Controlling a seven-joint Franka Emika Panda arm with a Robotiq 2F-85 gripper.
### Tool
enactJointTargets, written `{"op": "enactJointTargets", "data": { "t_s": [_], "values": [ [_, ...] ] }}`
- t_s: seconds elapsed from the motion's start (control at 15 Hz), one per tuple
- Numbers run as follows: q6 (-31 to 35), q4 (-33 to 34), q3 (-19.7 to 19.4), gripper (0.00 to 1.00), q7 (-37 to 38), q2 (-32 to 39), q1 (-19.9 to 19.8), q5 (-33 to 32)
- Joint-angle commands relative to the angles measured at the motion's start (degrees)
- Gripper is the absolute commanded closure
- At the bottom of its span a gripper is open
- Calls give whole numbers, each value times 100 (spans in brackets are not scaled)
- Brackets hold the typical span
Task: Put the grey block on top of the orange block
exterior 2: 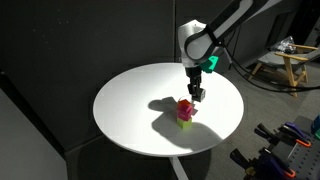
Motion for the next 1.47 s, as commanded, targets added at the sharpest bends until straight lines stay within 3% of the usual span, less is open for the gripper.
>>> {"op": "enactJointTargets", "data": {
  "t_s": [0.0, 1.4],
  "values": [
    [-60, 226, 43, 69, -3, 84, -9, -13],
    [-44, 1054, 70, 69, -28, 877, 154, -89]
  ]
}}
